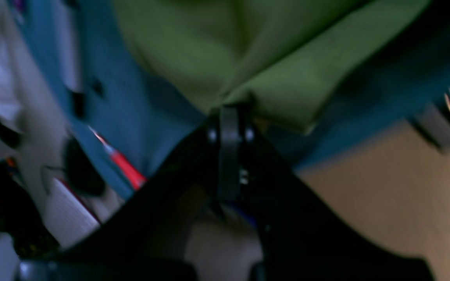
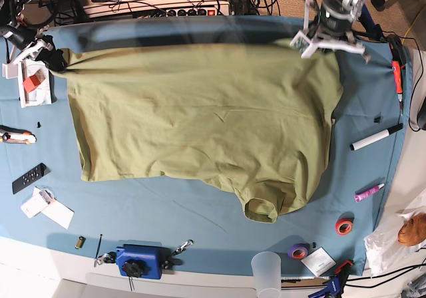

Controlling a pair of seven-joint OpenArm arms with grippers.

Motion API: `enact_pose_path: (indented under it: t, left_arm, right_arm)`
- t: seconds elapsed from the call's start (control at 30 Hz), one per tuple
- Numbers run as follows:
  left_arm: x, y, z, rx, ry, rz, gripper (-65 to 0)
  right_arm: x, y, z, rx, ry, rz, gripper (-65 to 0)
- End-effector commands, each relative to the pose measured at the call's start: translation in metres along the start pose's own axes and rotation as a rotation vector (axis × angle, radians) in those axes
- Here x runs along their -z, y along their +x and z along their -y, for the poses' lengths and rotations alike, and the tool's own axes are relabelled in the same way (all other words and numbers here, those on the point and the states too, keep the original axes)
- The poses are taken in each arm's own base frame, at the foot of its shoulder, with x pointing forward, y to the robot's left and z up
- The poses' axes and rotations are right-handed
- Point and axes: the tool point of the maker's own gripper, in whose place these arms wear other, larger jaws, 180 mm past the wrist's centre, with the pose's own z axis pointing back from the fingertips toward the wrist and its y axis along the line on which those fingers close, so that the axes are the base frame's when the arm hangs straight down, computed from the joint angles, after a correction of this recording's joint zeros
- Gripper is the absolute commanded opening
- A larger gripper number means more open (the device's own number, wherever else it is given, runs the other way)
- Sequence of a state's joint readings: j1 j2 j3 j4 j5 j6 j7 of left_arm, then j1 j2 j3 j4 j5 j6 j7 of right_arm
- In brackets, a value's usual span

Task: Layout the t-shirt on the table in an organized manner, then fold the t-shirt properly
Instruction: 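Release the collar and move the left gripper to the shirt's shoulder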

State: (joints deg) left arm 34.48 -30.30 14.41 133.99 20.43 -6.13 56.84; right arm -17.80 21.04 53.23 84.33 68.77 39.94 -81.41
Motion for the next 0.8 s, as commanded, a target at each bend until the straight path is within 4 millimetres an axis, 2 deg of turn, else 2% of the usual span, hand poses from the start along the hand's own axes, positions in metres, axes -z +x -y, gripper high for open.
enact_pose_path:
  t: [0.0,0.07,0.2,0.3,0.43,0.53,0.67,0.77]
  left_arm:
    - [-0.002,0.008,-0.014,0.008,0.049,0.035,-65.0]
    - [0.0,0.025,-0.021,-0.005,0.06,0.099,-65.0]
    - [0.002,0.057,-0.024,-0.029,0.01,0.231,-65.0]
    - [0.002,0.075,-0.033,-0.022,0.025,0.296,-65.0]
    - [0.03,0.077,-0.042,-0.027,0.043,0.283,-65.0]
    - [0.05,0.083,-0.051,-0.044,0.06,0.281,-65.0]
    - [0.065,0.091,-0.057,-0.083,0.042,0.286,-65.0]
    - [0.07,0.102,-0.056,-0.069,-0.002,0.319,-65.0]
  right_arm:
    - [-0.006,0.021,0.001,-0.04,-0.014,0.045,-65.0]
    - [-0.003,0.025,0.003,-0.049,-0.03,0.045,-65.0]
    - [0.0,0.033,0.004,-0.064,-0.046,0.052,-65.0]
    - [0.004,0.035,0.008,-0.078,-0.073,0.036,-65.0]
    - [0.015,0.031,0.005,-0.11,-0.084,-0.016,-65.0]
    - [0.027,0.018,0.003,-0.146,-0.096,-0.099,-65.0]
    - [0.047,0.011,-0.002,-0.222,-0.118,-0.158,-65.0]
    - [0.06,0.019,-0.004,-0.284,-0.148,-0.168,-65.0]
